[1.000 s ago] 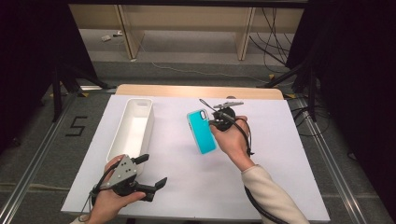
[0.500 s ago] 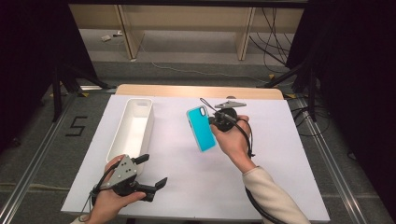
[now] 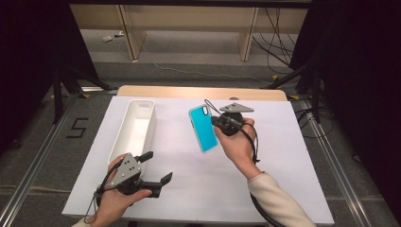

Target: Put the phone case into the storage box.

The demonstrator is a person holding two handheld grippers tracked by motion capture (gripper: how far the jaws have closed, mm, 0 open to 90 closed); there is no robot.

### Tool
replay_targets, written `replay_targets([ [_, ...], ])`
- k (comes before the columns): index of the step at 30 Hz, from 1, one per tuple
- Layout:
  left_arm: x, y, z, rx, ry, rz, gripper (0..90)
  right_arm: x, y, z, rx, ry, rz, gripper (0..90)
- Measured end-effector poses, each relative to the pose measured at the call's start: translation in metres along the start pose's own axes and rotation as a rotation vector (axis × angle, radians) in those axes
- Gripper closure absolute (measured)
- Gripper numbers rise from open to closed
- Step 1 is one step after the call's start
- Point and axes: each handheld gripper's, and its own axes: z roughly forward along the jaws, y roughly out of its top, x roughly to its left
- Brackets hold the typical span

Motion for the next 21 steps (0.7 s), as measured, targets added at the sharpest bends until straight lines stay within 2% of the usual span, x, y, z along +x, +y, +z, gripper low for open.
replay_targets([
  [3, 0.000, 0.004, 0.002, -0.005, 0.006, 0.007, 7.7, 0.002, 0.000, -0.002, -0.001, 0.001, -0.018, 89.2],
  [7, 0.000, 0.011, 0.009, -0.013, 0.021, 0.011, 9.1, 0.005, -0.001, -0.005, -0.004, 0.007, -0.010, 89.2],
  [17, 0.000, 0.027, 0.031, -0.016, 0.041, 0.021, 12.0, 0.011, -0.001, -0.010, -0.070, 0.003, -0.032, 89.2],
  [19, 0.000, 0.029, 0.035, -0.015, 0.039, 0.025, 12.6, 0.013, -0.002, -0.012, -0.063, 0.021, -0.021, 89.2],
  [21, -0.001, 0.030, 0.039, -0.017, 0.040, 0.026, 13.0, 0.014, -0.003, -0.012, -0.075, 0.009, -0.031, 89.2],
])
